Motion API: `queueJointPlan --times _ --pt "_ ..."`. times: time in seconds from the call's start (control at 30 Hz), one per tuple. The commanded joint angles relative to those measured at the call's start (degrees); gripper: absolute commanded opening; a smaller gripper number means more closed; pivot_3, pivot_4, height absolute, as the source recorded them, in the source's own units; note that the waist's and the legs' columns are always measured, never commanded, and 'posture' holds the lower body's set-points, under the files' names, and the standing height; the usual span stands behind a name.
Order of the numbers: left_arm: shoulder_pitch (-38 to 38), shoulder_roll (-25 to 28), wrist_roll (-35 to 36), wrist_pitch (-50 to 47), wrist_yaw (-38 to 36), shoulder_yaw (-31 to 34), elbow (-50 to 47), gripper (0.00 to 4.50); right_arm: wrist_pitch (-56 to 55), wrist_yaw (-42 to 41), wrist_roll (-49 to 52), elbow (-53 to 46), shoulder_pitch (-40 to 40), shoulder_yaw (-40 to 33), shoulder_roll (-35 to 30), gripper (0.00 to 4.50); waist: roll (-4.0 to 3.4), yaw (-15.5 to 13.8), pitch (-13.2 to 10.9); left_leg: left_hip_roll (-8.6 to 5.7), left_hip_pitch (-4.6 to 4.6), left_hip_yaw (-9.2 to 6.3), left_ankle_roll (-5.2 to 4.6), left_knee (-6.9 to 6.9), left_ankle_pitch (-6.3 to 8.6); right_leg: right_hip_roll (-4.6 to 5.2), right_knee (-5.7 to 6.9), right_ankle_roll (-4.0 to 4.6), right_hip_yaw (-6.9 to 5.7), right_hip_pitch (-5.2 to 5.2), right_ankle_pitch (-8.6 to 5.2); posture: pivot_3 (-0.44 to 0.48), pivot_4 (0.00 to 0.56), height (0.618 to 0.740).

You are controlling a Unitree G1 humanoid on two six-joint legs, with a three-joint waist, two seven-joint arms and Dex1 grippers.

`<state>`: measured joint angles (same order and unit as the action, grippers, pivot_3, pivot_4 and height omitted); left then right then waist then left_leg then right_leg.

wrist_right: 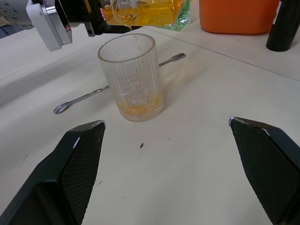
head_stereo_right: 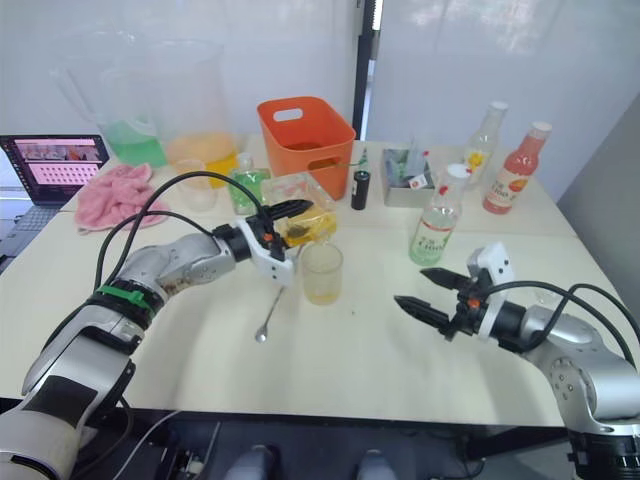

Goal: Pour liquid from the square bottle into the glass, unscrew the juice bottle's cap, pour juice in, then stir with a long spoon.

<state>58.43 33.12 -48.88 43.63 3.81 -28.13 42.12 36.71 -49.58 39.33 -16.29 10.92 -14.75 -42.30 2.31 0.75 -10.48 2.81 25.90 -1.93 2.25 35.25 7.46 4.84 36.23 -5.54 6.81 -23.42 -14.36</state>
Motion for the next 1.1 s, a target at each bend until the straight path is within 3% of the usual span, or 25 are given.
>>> queueJointPlan --times 0.03,0.23,0.5,0.63,0.83,1.1 --pt "1.12 -0.26 6.75 0.63 -2.10 4.34 -5.77 2.81 -0.86 -0.38 0.00 -0.38 1.41 -0.58 -0.73 4.48 0.00 -0.01 0.00 0.00 0.00 0.00 0.00 0.00 0.00 0.00 0.00 0.00 0.00 0.00 0.00 0.000 0.150 0.725" --pt "0.01 -0.83 11.63 -0.79 -7.12 6.02 -8.71 2.81 -0.48 -0.51 0.18 -0.22 2.55 -0.23 -0.77 4.48 0.00 -0.04 0.00 0.00 0.00 0.00 0.01 0.01 -0.01 0.00 0.01 0.02 0.00 0.00 0.01 0.000 0.150 0.725" --pt "-5.21 -2.87 25.99 -11.37 -19.26 12.48 -15.82 2.81 1.62 -2.13 2.59 -0.21 7.54 0.70 -0.64 4.48 -0.01 0.46 0.00 0.00 -0.07 -0.01 0.01 0.02 -0.02 0.00 0.22 0.03 0.02 0.00 0.01 0.000 0.150 0.725" --pt "-8.74 -4.71 33.70 -21.61 -23.30 17.40 -22.44 2.81 2.20 -3.49 3.01 0.52 9.23 1.56 -0.99 4.48 -0.01 0.36 0.00 0.00 -0.09 -0.02 0.01 0.06 -0.02 0.00 0.44 0.03 0.03 -0.06 0.01 0.000 0.150 0.725" --pt "-13.52 -8.33 45.35 -43.21 -22.75 28.90 -33.24 2.81 3.15 -5.25 3.81 1.29 11.85 2.92 -0.83 4.48 -0.01 0.55 0.00 -0.01 -0.08 -0.06 0.04 0.09 -0.08 0.00 0.54 0.03 0.01 -0.11 0.01 0.000 0.150 0.725" --pt "-15.50 -8.83 56.02 -57.47 -21.71 40.21 -35.85 2.81 3.40 -6.68 3.42 2.72 14.49 4.92 -0.08 4.48 -0.01 0.60 0.00 -0.01 -0.09 -0.09 0.08 0.10 -0.13 -0.01 0.55 0.04 0.00 -0.10 0.01 0.000 0.150 0.725"
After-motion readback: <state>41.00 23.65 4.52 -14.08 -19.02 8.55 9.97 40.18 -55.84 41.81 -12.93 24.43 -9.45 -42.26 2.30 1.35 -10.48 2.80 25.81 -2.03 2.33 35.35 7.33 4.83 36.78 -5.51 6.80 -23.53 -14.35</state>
